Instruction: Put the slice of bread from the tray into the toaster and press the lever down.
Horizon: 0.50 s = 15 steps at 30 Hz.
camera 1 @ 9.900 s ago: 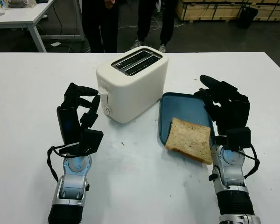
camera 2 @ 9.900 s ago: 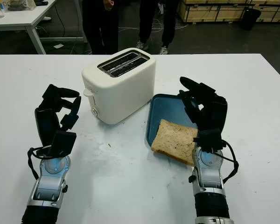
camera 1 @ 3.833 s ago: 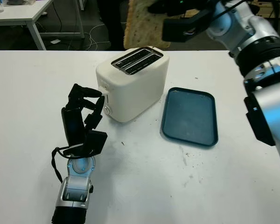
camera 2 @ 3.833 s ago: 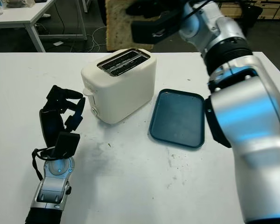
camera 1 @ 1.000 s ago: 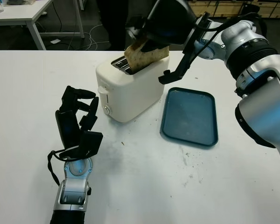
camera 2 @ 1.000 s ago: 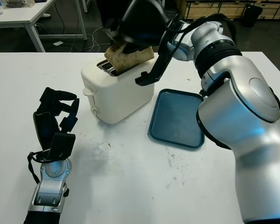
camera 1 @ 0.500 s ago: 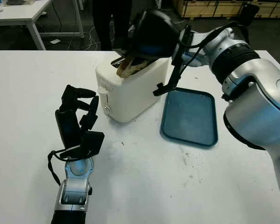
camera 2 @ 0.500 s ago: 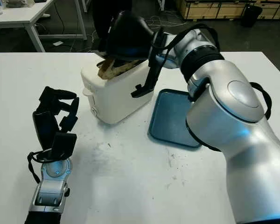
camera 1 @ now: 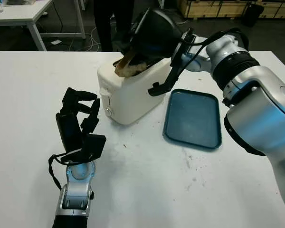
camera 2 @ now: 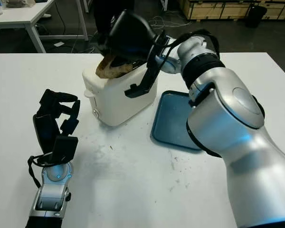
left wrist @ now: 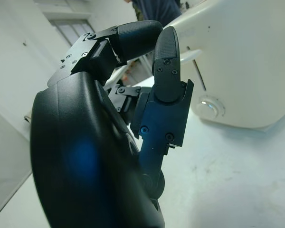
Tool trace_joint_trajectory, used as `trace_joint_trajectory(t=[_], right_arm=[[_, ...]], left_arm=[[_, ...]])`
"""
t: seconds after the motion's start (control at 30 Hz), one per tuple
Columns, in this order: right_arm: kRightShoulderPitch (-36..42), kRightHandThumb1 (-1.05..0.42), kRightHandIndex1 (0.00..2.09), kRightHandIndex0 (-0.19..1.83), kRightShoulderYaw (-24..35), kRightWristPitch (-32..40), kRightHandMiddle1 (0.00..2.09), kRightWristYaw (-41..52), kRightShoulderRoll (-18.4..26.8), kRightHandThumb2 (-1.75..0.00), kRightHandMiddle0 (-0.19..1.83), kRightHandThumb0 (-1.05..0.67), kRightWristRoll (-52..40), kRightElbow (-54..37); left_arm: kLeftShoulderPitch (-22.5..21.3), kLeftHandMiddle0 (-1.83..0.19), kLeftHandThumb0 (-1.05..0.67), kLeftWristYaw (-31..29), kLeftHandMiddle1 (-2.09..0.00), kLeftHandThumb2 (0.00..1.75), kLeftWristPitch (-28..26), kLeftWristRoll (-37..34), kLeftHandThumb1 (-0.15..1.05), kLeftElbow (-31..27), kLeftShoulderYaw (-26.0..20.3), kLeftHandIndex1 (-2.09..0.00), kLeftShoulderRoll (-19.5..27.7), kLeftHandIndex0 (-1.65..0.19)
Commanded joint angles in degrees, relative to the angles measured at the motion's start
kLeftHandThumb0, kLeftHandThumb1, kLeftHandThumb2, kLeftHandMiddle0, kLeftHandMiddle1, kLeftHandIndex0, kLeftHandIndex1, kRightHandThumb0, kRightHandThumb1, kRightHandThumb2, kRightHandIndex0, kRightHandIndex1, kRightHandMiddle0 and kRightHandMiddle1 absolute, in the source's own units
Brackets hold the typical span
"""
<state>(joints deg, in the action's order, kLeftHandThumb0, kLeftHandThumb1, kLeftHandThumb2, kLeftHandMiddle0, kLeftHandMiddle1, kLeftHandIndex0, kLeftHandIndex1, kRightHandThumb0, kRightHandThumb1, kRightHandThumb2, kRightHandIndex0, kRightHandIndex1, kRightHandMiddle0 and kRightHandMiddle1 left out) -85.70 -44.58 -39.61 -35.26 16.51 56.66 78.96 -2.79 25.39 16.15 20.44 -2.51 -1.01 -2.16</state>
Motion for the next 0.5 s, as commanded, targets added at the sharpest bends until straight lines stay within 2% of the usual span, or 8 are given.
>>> trace_joint_trajectory(t=[0.0,0.23,0.33,0.47], right_arm=[[1.3,-0.92,1.75,1.16,1.8,2.2,1.75,2.7,1.1,-0.52,0.86,-0.54,-1.8,0.2],[3.2,-0.92,1.75,1.14,5.5,5.5,1.75,11.1,2.9,-0.54,0.8,-0.58,-4.6,0.3],[4.1,-0.92,1.75,1.13,7.3,6.1,1.75,13.1,3.4,-0.45,0.79,-0.55,-5.8,0.1],[5.1,-0.92,1.75,1.02,12.1,8.8,1.72,23.0,3.6,-0.44,0.68,-0.58,-10.7,0.5]], left_arm=[[0.2,-0.58,-0.5,-0.2,-1.75,0.32,0.0,-0.2,0.92,-0.5,-0.2,-1.43,0.0,-0.5],[-0.1,-0.59,-0.49,-0.6,-1.75,0.31,0.1,-0.4,0.92,-0.3,-0.3,-1.43,0.3,-0.5],[-0.1,-0.59,-0.5,-0.6,-1.75,0.31,-0.2,-0.1,0.92,-0.4,-0.2,-1.43,0.2,-0.51],[-0.1,-0.59,-0.5,-0.7,-1.75,0.31,0.0,-0.2,0.92,-0.4,-0.1,-1.43,0.3,-0.51]])
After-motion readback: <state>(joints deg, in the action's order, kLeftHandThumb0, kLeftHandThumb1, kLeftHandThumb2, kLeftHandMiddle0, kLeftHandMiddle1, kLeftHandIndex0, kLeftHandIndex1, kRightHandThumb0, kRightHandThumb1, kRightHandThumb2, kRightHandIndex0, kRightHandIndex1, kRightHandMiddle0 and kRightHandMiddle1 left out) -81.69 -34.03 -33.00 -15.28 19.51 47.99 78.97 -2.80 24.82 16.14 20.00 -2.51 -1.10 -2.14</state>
